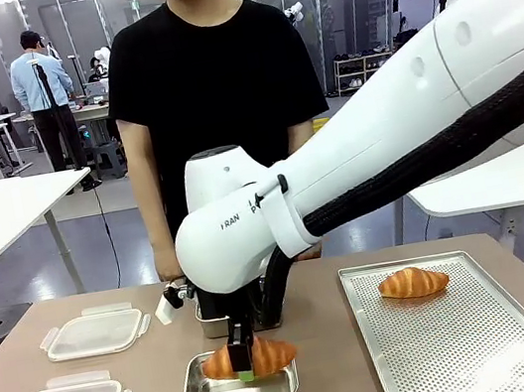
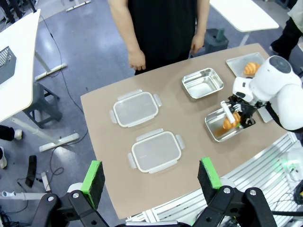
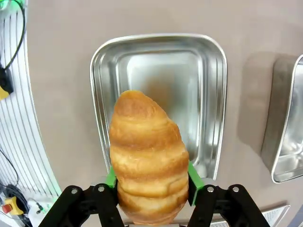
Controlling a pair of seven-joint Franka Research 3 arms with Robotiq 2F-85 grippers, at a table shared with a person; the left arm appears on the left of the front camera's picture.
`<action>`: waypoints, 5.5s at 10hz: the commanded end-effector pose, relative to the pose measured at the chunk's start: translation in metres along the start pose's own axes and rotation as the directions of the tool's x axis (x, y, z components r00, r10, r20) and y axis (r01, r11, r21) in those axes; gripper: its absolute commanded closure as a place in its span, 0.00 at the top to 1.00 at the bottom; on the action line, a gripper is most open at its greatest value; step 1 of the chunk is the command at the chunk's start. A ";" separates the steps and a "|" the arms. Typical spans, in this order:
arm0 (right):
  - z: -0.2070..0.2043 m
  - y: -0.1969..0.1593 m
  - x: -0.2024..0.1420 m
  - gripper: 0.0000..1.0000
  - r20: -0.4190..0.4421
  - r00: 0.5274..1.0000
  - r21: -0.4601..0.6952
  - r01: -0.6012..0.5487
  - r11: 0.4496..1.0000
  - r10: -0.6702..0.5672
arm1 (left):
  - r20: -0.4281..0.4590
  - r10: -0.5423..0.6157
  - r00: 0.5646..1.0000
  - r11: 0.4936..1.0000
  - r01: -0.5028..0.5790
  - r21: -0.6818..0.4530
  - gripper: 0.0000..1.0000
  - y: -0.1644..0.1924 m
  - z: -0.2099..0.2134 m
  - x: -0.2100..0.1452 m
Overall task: Place the bread into the airtight container.
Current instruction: Pick up a Butter Roll and place it into an empty Airtight Container.
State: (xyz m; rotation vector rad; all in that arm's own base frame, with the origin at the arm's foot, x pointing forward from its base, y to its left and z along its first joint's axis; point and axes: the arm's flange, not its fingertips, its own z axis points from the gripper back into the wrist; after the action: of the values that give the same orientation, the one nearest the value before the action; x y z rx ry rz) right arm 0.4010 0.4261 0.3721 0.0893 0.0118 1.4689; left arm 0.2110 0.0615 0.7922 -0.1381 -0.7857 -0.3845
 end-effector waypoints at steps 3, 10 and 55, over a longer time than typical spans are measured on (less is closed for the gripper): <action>-0.009 -0.010 0.019 0.58 0.025 0.999 -0.014 0.038 0.999 -0.038 | 0.000 -0.002 1.000 1.000 0.002 0.002 1.00 0.000 0.001 0.003; -0.027 -0.018 0.019 1.00 0.000 1.000 0.009 0.031 0.999 -0.031 | 0.000 -0.002 1.000 1.000 0.002 0.002 1.00 0.000 0.001 0.003; 0.394 0.154 -0.404 1.00 0.591 0.429 -0.014 0.852 0.523 -0.683 | 0.000 -0.002 1.000 1.000 0.002 0.002 1.00 0.000 0.001 0.003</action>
State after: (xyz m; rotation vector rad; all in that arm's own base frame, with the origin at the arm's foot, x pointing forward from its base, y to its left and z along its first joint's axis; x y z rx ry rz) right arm 0.2357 0.0185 0.7572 0.1981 -0.5760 0.4144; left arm 0.2113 0.0618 0.7923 -0.1385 -0.7856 -0.3840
